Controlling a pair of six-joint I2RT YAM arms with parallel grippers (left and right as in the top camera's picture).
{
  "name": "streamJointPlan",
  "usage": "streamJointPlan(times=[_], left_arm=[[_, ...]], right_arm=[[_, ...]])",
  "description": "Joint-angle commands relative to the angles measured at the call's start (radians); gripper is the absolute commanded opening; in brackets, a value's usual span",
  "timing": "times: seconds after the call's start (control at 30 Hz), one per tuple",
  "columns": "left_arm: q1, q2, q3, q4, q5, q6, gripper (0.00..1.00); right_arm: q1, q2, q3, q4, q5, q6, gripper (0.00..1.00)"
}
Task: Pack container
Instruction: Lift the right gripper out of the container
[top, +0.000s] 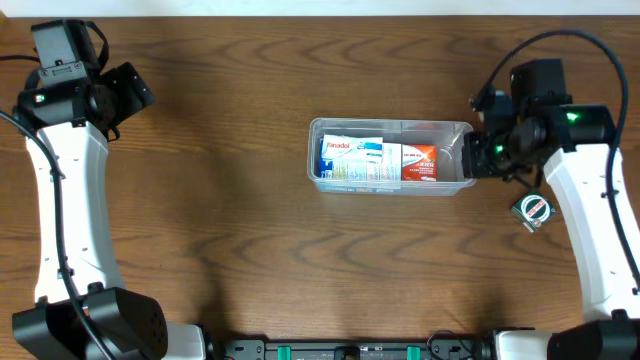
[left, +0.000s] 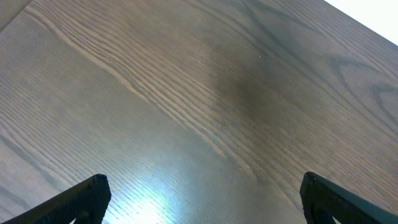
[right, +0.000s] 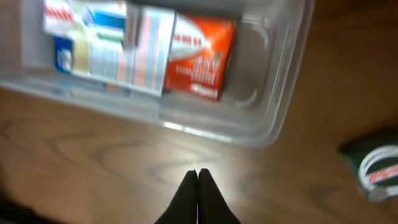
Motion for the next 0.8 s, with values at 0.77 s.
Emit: streamJointPlan(times=[0.77], left_arm=[[0.003,0.001,0.004,-0.003,-0.016,0.006,0.98]], right_arm=[[0.014,0.011,-0.25,0.183,-0.002,0.0,0.01]])
